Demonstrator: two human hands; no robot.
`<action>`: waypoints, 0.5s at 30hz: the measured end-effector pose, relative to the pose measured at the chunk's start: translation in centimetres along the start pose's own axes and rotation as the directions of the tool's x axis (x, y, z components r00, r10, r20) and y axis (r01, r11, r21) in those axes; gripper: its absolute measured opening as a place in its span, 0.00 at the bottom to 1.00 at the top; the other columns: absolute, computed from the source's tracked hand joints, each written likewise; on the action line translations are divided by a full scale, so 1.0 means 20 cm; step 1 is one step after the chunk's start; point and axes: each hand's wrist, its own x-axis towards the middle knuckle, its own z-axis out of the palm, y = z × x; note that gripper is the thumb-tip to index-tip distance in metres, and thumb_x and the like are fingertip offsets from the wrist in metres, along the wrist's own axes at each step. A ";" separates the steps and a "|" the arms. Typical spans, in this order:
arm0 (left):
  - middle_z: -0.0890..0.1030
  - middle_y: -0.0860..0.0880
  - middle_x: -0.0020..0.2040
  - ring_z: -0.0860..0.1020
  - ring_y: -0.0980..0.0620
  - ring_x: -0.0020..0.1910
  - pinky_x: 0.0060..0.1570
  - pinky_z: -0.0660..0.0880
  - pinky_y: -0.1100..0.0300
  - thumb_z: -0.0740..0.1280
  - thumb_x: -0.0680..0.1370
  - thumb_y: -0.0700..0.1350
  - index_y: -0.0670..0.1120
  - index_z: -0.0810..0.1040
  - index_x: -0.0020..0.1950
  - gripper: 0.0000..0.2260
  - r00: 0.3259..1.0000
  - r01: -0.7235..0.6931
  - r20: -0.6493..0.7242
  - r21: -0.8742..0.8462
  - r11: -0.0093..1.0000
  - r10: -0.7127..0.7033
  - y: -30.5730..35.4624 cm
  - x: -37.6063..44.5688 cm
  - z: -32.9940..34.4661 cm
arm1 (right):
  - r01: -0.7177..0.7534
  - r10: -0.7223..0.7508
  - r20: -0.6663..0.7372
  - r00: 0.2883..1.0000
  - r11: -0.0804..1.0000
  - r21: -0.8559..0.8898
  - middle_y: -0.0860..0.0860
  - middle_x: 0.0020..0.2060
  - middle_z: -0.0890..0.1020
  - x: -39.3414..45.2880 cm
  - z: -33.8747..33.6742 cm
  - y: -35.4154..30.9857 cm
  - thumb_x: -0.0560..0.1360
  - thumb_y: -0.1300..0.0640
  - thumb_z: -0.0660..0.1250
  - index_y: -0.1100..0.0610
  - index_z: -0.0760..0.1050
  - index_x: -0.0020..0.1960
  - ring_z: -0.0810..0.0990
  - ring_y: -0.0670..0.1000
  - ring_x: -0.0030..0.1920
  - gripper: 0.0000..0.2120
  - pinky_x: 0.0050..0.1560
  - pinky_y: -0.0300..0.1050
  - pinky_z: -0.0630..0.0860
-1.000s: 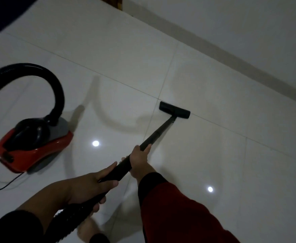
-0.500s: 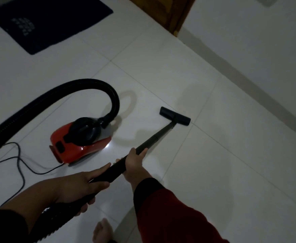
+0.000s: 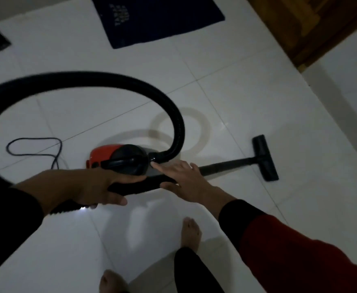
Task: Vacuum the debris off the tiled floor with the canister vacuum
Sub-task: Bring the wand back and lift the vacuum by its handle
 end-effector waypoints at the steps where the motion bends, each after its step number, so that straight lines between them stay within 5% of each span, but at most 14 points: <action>1: 0.72 0.58 0.41 0.74 0.62 0.27 0.36 0.75 0.68 0.65 0.77 0.54 0.77 0.47 0.64 0.30 0.999 0.010 -0.037 0.085 0.996 -0.007 -0.01 0.00 -0.03 | 0.086 -0.086 0.019 0.996 0.996 -0.004 0.53 0.62 0.75 0.06 0.00 -0.01 0.68 0.29 0.37 0.38 0.45 0.76 0.69 0.55 0.64 0.37 0.62 0.57 0.62; 4: 0.69 0.58 0.43 0.72 0.59 0.39 0.45 0.68 0.67 0.62 0.77 0.59 0.74 0.40 0.67 0.32 0.986 0.124 -0.152 0.430 0.894 -0.064 -0.06 -0.02 -0.12 | 0.237 -0.236 -0.012 0.972 0.970 0.058 0.53 0.48 0.74 0.24 0.00 -0.09 0.72 0.31 0.44 0.43 0.43 0.76 0.75 0.57 0.51 0.36 0.50 0.49 0.67; 7: 0.78 0.53 0.55 0.75 0.51 0.56 0.63 0.64 0.50 0.63 0.74 0.62 0.66 0.49 0.74 0.33 0.892 0.336 -0.450 0.712 0.616 0.034 -0.18 -0.04 -0.14 | 0.252 -0.249 -0.034 0.968 0.962 0.109 0.55 0.55 0.75 0.40 0.00 -0.12 0.77 0.42 0.62 0.41 0.40 0.75 0.74 0.56 0.57 0.37 0.55 0.43 0.67; 8: 0.80 0.50 0.55 0.75 0.49 0.59 0.66 0.60 0.40 0.69 0.71 0.60 0.62 0.60 0.74 0.34 0.769 0.388 -0.597 0.720 0.575 0.228 -0.27 -0.02 -0.13 | 0.278 -0.275 -0.055 0.960 0.958 0.064 0.55 0.55 0.75 0.45 0.00 -0.13 0.78 0.46 0.64 0.39 0.38 0.74 0.74 0.55 0.56 0.38 0.57 0.45 0.69; 10: 0.80 0.45 0.58 0.71 0.45 0.61 0.61 0.56 0.26 0.77 0.63 0.57 0.52 0.79 0.62 0.29 0.392 0.476 -0.806 0.590 0.652 0.443 -0.41 0.02 -0.06 | 0.351 -0.351 -0.110 0.930 0.936 -0.025 0.54 0.51 0.75 0.55 0.04 -0.13 0.79 0.47 0.61 0.36 0.37 0.72 0.74 0.54 0.48 0.36 0.52 0.51 0.73; 12: 0.71 0.46 0.67 0.65 0.44 0.66 0.61 0.54 0.25 0.73 0.64 0.61 0.52 0.81 0.56 0.24 0.106 0.511 -0.925 0.366 0.778 0.365 -0.54 0.12 0.03 | 0.423 -0.429 -0.165 0.888 0.903 -0.073 0.52 0.47 0.73 0.65 0.11 -0.11 0.79 0.46 0.56 0.35 0.42 0.74 0.71 0.50 0.40 0.31 0.45 0.45 0.71; 15: 0.56 0.47 0.72 0.53 0.46 0.73 0.64 0.48 0.29 0.65 0.67 0.66 0.60 0.78 0.60 0.24 -0.188 0.360 -0.980 -0.005 0.933 0.067 -0.65 0.32 0.15 | 0.495 -0.525 -0.177 0.833 0.849 -0.185 0.50 0.45 0.68 0.77 0.18 -0.07 0.78 0.45 0.52 0.30 0.50 0.72 0.70 0.51 0.36 0.26 0.40 0.40 0.67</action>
